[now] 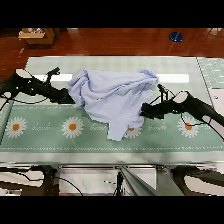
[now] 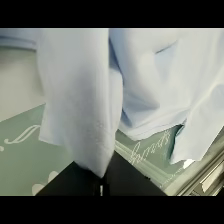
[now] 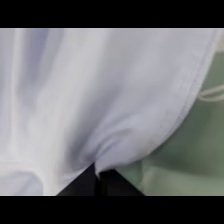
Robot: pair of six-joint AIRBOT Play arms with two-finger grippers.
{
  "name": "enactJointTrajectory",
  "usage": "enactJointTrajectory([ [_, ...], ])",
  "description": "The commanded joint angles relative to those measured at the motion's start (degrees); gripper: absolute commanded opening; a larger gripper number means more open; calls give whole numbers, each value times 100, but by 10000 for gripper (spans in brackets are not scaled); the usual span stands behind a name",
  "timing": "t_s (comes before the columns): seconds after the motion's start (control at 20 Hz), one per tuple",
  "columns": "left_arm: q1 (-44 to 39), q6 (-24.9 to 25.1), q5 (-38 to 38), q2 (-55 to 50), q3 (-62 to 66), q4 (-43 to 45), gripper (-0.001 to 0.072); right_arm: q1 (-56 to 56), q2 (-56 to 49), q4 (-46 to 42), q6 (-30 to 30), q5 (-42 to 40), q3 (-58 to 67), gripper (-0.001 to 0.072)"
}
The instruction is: Fold the shirts.
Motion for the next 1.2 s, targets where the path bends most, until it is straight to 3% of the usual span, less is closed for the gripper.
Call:
enactJointTrajectory([
  [0.0,11,90,-306,181,494,-210,21,85,490,251,0,-2,79,15],
  [0.25,306,68,-391,1403,2520,-1523,21,-168,2592,240,-179,57,1464,15],
  [0.5,848,-328,-192,2699,4715,-1528,21,-1333,3858,-273,317,170,3891,14],
  [0.7,1370,-979,-184,3777,5307,-619,21,-2022,3928,-511,474,1377,5633,14],
  [0.95,1370,-1622,-345,5047,5307,404,21,-2164,3930,-1174,903,2347,7136,14],
  [1.15,1370,-2120,-1934,5431,5289,393,20,-2162,3967,-1355,933,3032,7530,14],
])
